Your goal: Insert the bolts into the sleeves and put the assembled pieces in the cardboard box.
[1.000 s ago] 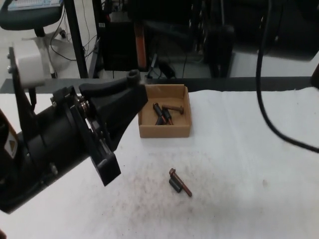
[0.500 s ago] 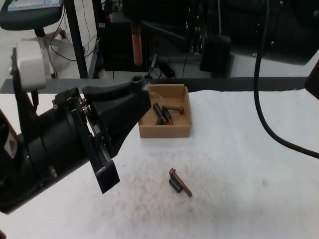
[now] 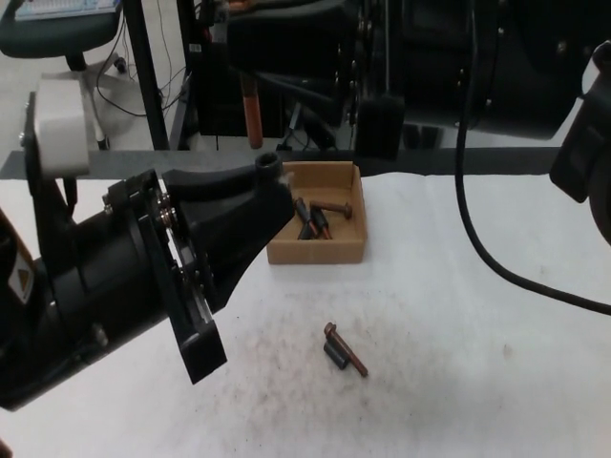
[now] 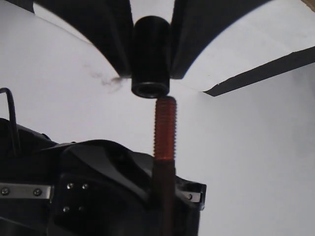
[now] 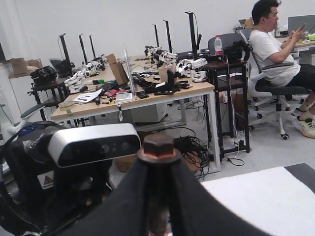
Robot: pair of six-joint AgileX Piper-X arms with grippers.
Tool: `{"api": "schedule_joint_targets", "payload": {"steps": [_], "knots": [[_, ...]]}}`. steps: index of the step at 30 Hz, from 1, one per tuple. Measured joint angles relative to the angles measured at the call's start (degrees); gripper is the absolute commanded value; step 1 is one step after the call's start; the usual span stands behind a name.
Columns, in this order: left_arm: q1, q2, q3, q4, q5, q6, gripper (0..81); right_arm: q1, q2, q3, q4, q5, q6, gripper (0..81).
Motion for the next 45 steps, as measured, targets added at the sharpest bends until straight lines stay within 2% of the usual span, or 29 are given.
{"api": "schedule_joint_targets", "payload": {"steps": [16,24,31,45], "knots": [[2.3,0.0,0.0,0.0,0.0,0.0,0.3,0.0,0.2,0.0,0.0,-0.1,0.0,0.8],[2.3,0.0,0.0,0.0,0.1,0.0,0.3,0.0,0.2,0.0,0.0,-0.1,0.0,0.8],[2.3,0.0,-0.8,0.2,2.8,0.0,0.3,0.0,0.2,0.0,0.5,-0.1,0.0,0.8],[2.4,0.0,-1.7,0.0,1.4,-0.4,0.3,0.0,0.2,0.0,0.6,-0.4,-1.3,0.8]]}}
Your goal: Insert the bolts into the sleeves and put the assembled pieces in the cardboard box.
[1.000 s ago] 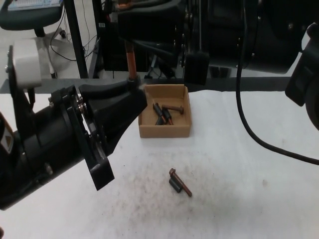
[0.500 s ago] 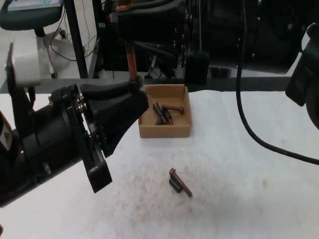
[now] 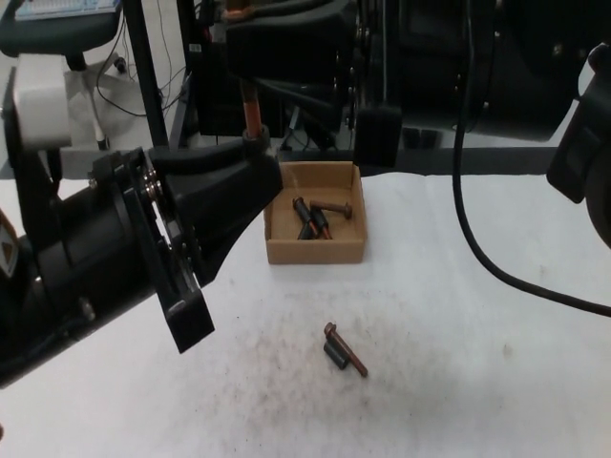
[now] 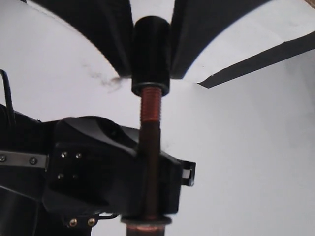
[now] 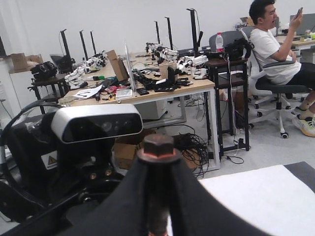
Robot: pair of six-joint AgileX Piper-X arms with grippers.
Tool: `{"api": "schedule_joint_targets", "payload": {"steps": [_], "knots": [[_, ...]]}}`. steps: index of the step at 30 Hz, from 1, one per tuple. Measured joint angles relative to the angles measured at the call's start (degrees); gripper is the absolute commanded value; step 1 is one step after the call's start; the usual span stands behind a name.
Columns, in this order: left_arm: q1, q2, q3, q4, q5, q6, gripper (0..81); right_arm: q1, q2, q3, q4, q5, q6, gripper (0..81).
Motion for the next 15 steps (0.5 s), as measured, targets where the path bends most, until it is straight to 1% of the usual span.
{"api": "schedule_joint_targets", "payload": {"steps": [8,11,13,15], "knots": [[0.0,0.0,0.0,0.0,0.0,0.0,0.3,0.0,0.0,0.0,0.2,0.0,0.0,0.8],[0.0,0.0,0.0,0.0,0.0,0.0,0.3,0.0,0.0,0.0,2.9,0.0,0.0,0.1],[0.0,0.0,0.0,0.0,0.0,-0.1,0.3,0.0,0.0,0.0,5.8,0.0,-0.3,5.9],[0.0,0.0,0.0,0.6,0.0,-0.2,0.3,0.0,0.0,0.0,7.6,0.0,-0.2,18.8]]}}
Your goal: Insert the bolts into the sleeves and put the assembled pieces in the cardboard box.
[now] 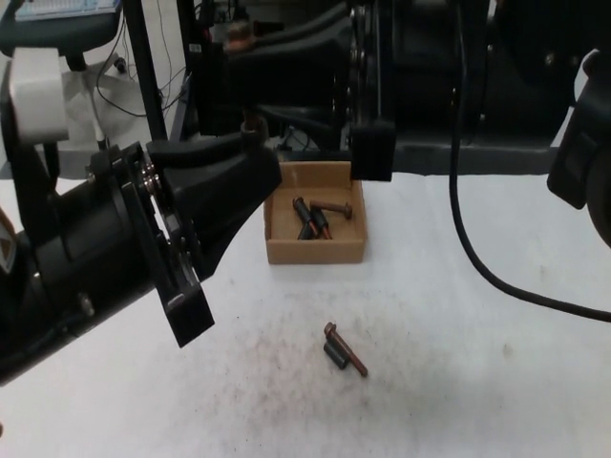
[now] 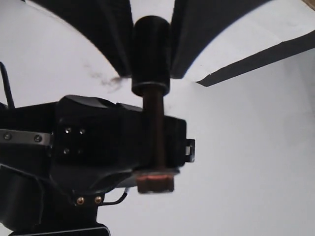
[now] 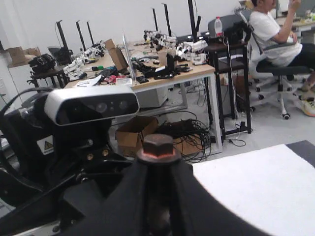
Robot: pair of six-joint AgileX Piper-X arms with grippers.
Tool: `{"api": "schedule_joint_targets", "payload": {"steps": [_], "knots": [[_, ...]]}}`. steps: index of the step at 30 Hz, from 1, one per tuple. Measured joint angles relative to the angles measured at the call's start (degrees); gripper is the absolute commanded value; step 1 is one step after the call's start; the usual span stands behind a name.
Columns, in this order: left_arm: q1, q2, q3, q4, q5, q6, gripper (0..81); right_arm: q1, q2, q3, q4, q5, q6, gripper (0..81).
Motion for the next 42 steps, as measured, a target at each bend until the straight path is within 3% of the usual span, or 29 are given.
{"api": "schedule_joint_targets", "payload": {"steps": [3,5,20,28,30,31,35,42], "knots": [[0.0,0.0,0.0,-0.1,0.0,0.0,0.3,0.0,0.0,0.0,1.9,0.1,0.0,42.0],[0.0,0.0,0.0,-0.4,0.0,0.0,0.3,0.0,0.0,0.0,2.6,0.3,0.0,50.8],[2.7,0.0,0.0,-0.3,0.0,0.0,0.3,0.0,0.0,0.0,1.7,0.4,0.0,51.0],[3.9,0.0,0.0,3.5,0.4,0.0,0.3,0.0,-0.8,0.0,-9.0,0.4,4.8,51.0],[3.9,0.0,0.0,5.1,0.4,0.0,0.3,0.0,-0.8,0.0,-10.9,0.4,6.6,48.3],[3.9,0.0,0.0,6.3,0.4,0.0,0.3,0.0,-0.8,0.0,-11.5,0.6,7.5,42.6],[3.9,0.2,0.0,12.9,0.4,-1.2,0.3,-0.6,-0.9,0.0,-11.4,2.2,10.1,0.7],[4.1,7.2,-5.5,19.0,0.4,-1.6,0.3,-3.9,-0.9,0.0,-10.5,2.5,13.9,0.8]]}}
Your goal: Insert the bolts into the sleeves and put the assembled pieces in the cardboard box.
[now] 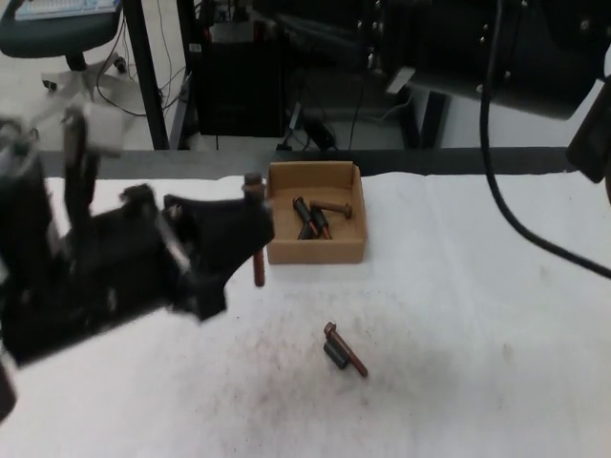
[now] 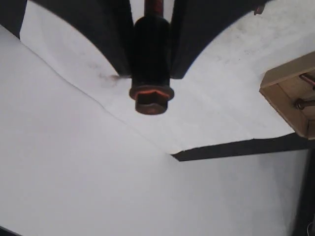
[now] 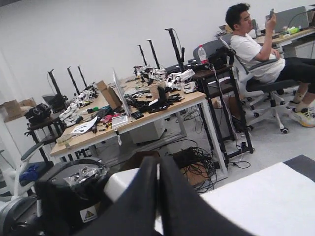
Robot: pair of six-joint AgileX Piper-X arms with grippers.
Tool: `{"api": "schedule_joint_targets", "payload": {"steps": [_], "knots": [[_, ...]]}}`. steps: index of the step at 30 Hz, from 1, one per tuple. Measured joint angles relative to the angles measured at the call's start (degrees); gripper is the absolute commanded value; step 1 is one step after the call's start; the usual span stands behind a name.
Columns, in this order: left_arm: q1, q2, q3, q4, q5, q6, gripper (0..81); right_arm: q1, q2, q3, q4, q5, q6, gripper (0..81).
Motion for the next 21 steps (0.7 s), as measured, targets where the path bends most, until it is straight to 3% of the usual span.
{"api": "schedule_joint_targets", "payload": {"steps": [6,10,11,12,15,21], "knots": [[0.9,14.6,-16.9,9.5,0.0,2.5,0.3,-6.0,-3.5,0.0,5.6,0.2,1.5,0.8],[1.3,31.5,-31.1,20.2,-0.3,7.4,0.3,-10.2,-6.7,0.0,15.9,0.3,0.8,0.8],[1.3,34.9,-34.7,22.7,-0.6,8.7,0.3,-13.6,-8.9,0.0,23.8,0.4,-0.2,0.8],[1.3,38.2,-38.4,25.3,-1.3,9.8,0.3,-13.6,-8.9,0.0,24.6,0.8,-2.8,0.8],[1.3,47.0,-48.5,31.1,-4.6,12.7,0.3,-19.3,-12.5,0.0,39.1,2.8,-10.0,0.8],[1.4,60.7,-65.8,38.3,-10.0,15.2,0.3,-25.1,-17.1,0.0,57.0,4.2,-17.1,0.8]]}}
